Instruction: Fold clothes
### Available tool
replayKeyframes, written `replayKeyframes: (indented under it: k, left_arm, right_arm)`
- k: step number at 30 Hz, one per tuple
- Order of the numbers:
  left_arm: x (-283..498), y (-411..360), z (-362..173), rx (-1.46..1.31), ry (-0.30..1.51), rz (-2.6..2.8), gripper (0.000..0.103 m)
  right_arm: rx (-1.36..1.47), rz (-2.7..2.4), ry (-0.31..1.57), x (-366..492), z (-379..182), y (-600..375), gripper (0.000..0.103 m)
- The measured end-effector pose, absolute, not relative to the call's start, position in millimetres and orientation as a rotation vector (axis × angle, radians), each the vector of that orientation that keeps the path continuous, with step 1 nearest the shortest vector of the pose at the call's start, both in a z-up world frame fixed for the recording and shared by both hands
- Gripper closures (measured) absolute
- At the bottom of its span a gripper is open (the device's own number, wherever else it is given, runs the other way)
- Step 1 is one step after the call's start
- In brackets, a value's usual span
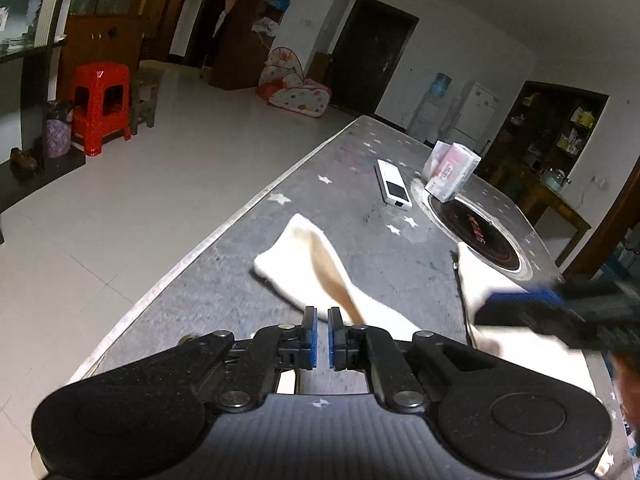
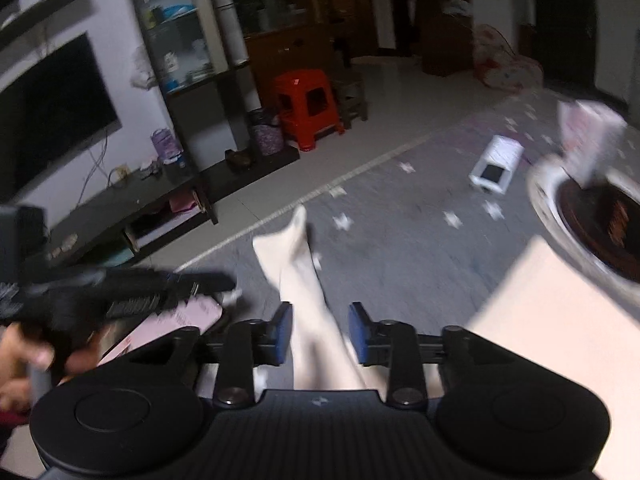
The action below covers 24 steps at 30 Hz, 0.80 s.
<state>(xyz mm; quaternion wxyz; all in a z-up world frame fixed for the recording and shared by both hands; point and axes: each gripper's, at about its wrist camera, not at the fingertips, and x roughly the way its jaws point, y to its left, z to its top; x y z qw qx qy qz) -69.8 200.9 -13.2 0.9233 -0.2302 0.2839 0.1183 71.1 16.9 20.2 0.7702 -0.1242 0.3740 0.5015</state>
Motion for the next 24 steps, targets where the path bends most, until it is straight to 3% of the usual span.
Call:
replayKeyframes:
  k: [15,16,17,18,24]
  left_arm:
    - [-95.1,212.9,-7.6,-0.485,0.564,0.274,0.077]
    - [-95.7,212.7,-7.0,-0.486,0.561,0.274,0.075]
    - [-96.2,212.1,-6.7,-0.485,0.559,0.271,0.074]
    - [-96.7,211.5,-6.4,-0.484,0.559,0.267,0.072]
    - [-91.3,201.0,-5.4,-0.481,0.565,0.229,0.067]
  right_arm:
    - [-0.38,1.04,0.875,100.7,-26.9,153.3,0.072]
    - [-0.398,1.027,0.879,100.5,-30.3,156.3,0.08]
    - [-0.409,1.029,0.88,99.6,-31.9,157.7,0.095]
    - [-0.414,1.031,0.868,97.9,-30.6,156.7,0.099]
    - [-0.362,1.021,0.746,83.0,14.7,131.1,0.1]
